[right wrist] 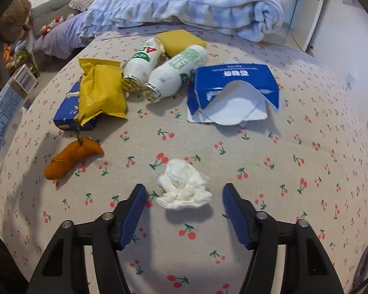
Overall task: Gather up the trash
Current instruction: 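Grasp the milk carton with the left gripper while the right gripper grasps a white tissue, then carry the milk carton and tissue over the wastebasket and open both grippers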
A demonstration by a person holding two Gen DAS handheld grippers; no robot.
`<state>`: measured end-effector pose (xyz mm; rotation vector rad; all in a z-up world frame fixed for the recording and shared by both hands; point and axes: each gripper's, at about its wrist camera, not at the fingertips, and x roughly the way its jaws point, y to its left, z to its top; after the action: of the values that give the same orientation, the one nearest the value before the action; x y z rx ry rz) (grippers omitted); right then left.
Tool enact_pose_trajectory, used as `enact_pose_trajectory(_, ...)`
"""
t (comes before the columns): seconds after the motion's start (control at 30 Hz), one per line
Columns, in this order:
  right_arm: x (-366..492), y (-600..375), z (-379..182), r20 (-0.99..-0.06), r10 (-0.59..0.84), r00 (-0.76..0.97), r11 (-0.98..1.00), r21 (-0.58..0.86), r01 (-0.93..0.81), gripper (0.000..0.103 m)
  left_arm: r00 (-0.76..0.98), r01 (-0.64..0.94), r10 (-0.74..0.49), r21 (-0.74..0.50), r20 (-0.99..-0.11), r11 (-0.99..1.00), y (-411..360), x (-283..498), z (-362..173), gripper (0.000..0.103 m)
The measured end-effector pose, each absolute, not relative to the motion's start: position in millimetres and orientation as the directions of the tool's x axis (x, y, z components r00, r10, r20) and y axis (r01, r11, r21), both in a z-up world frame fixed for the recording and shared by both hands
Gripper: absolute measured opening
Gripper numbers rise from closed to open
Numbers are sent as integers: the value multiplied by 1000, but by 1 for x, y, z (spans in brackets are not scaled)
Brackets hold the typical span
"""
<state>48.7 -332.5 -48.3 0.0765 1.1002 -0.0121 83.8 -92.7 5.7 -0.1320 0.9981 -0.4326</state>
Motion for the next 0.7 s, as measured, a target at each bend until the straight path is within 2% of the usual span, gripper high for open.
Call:
enact_pose_trajectory(0.17, 57, -319, -46, -888, 30, 459, 998, 48, 27, 33, 473, 269, -399, -302, -785, 915, -80, 82, 5, 57)
enact_pose_trajectory(0.27, 61, -314, -44, -883, 24, 468, 999, 40, 23, 27, 480, 256, -394, -304, -784, 918, -73, 81, 6, 57)
enact_pose_trajectory(0.7, 57, -289, -7, -832, 71, 549, 997, 78, -11, 25, 516, 180, -365, -319, -775, 930, -33, 82, 9, 57)
